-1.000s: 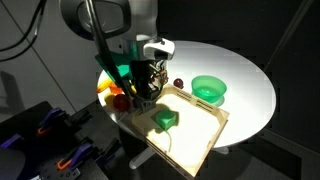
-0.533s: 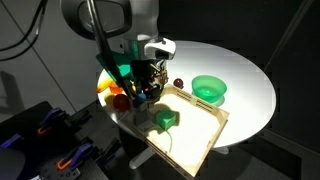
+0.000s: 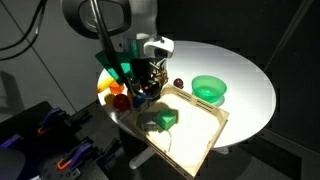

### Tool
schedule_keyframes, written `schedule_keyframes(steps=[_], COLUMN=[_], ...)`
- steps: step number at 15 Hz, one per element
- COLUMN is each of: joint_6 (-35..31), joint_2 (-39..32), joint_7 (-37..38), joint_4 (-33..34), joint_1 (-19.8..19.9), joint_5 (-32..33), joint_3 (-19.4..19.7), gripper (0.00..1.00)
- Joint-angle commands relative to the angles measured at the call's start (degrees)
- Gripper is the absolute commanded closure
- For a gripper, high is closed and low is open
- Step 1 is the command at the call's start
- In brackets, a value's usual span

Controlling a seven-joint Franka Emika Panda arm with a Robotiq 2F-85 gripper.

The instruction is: Pick up the gray block and put it in the tray

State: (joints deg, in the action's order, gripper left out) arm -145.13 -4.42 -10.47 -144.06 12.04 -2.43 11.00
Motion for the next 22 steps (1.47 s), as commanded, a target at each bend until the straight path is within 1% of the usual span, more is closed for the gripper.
schedule_keyframes(steps=[1, 6, 16, 18, 19, 22], joint_6=[1.86, 2.81, 6.36, 8.96, 5.82, 6.09], joint_2=[1.67, 5.68, 9.63, 9.98, 8.75, 8.73], joint_7=[-0.99, 0.36, -1.11, -4.74, -1.17, -1.22], joint_4=[0.78, 0.79, 1.29, 1.64, 0.83, 0.72], joint_1=[-0.62, -2.55, -7.43, -8.65, -8.08, -8.37], joint_5=[-0.66, 1.13, 0.52, -1.21, 0.07, 0.02], joint_3=[-0.9, -2.22, -5.69, -6.22, -5.97, -6.22], gripper=[0.0, 0.0, 0.0, 0.0, 0.0, 0.0])
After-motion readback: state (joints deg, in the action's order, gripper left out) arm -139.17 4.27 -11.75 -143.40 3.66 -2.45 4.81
